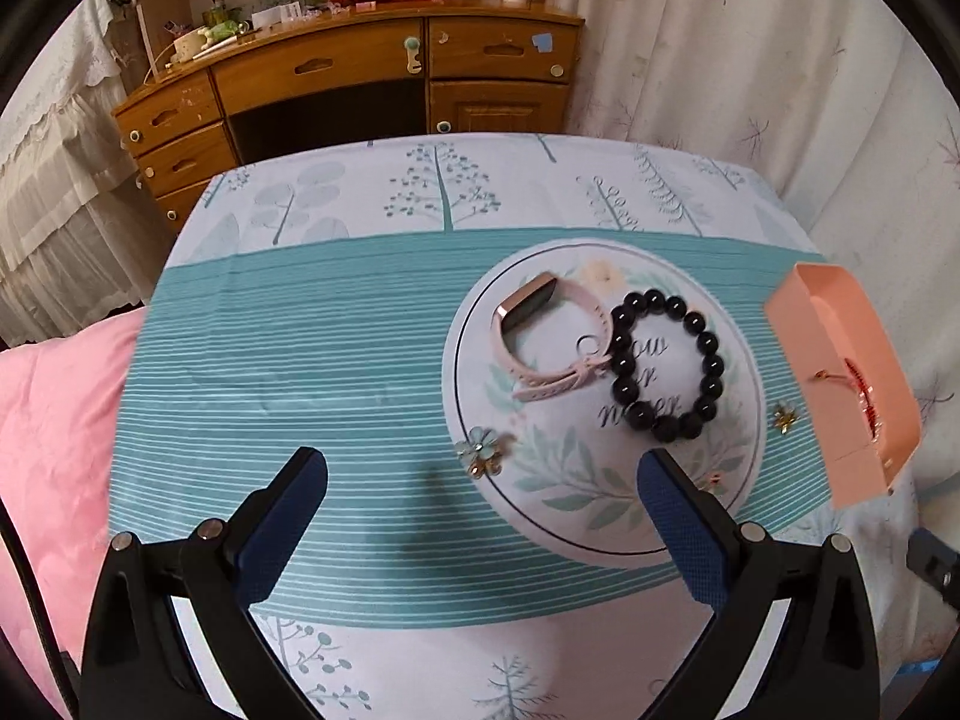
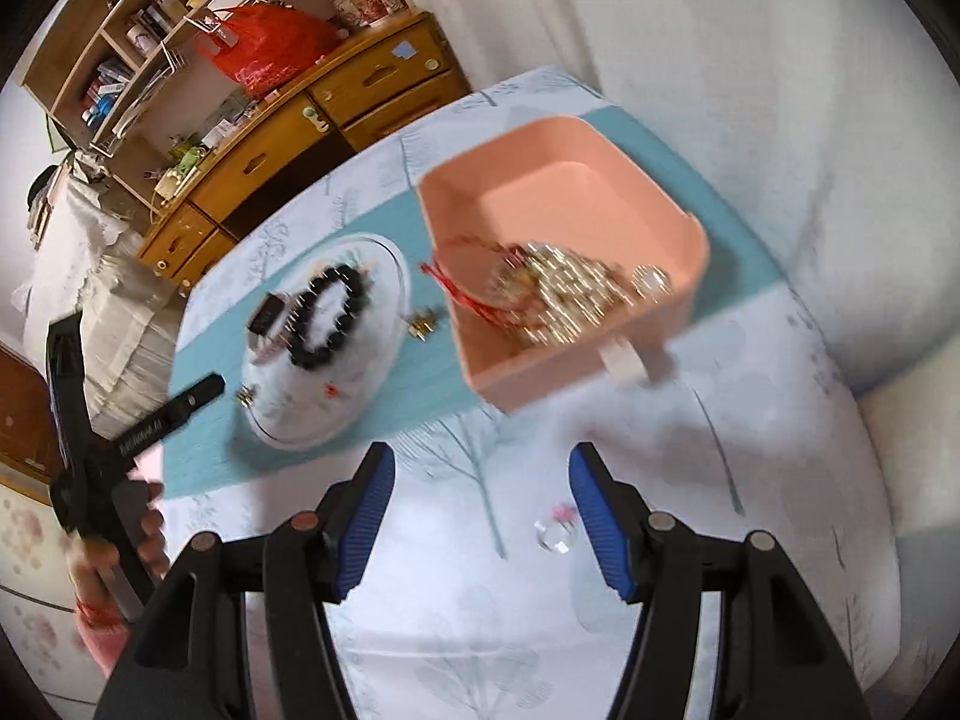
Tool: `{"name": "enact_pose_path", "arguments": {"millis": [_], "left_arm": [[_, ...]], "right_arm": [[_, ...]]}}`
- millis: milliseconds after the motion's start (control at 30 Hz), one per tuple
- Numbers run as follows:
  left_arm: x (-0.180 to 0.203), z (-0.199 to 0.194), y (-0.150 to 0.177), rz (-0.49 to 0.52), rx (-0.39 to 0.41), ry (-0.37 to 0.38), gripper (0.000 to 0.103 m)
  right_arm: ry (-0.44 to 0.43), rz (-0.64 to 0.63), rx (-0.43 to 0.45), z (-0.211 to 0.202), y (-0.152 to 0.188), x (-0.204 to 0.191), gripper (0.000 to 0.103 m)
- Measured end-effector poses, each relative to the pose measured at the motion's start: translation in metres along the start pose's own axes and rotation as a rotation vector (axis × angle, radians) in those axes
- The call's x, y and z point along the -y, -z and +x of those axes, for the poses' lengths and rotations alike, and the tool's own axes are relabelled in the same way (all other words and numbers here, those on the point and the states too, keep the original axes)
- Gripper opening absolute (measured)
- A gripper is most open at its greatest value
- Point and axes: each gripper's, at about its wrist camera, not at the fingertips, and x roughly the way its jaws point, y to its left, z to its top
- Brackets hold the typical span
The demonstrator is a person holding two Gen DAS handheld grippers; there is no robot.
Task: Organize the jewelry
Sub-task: 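Move both open tools from the box back toward the plate, then grasp the silver flower charm with the left tool while the right tool grasps the pink-stone ring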
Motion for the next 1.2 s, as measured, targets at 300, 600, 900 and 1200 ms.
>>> {"name": "enact_pose_path", "arguments": {"millis": [300, 600, 900, 1200], "left_arm": [[-0.016, 0.01, 0.007, 0.017, 0.037, 0.067, 0.102], [-0.014, 0.008, 0.014, 0.135, 0.122, 0.029, 0.102], [-0.017, 0.023, 0.017, 0.152, 0.111, 0.044, 0.102], [-0.011, 0.035, 0.024, 0.168, 0.101, 0.014, 0.073]], "right_arm": [[0.041, -0.077, 0.186, 0.004, 0.056, 0.015, 0.061], [0.113, -0.218, 0.241, 0.02, 0.075, 0.0, 0.061], [0.149, -0.261, 0.217, 0.028, 0.076, -0.005, 0.06], [0.19, -0.287, 0.212, 0.031, 0.078, -0.01, 0.06]]}}
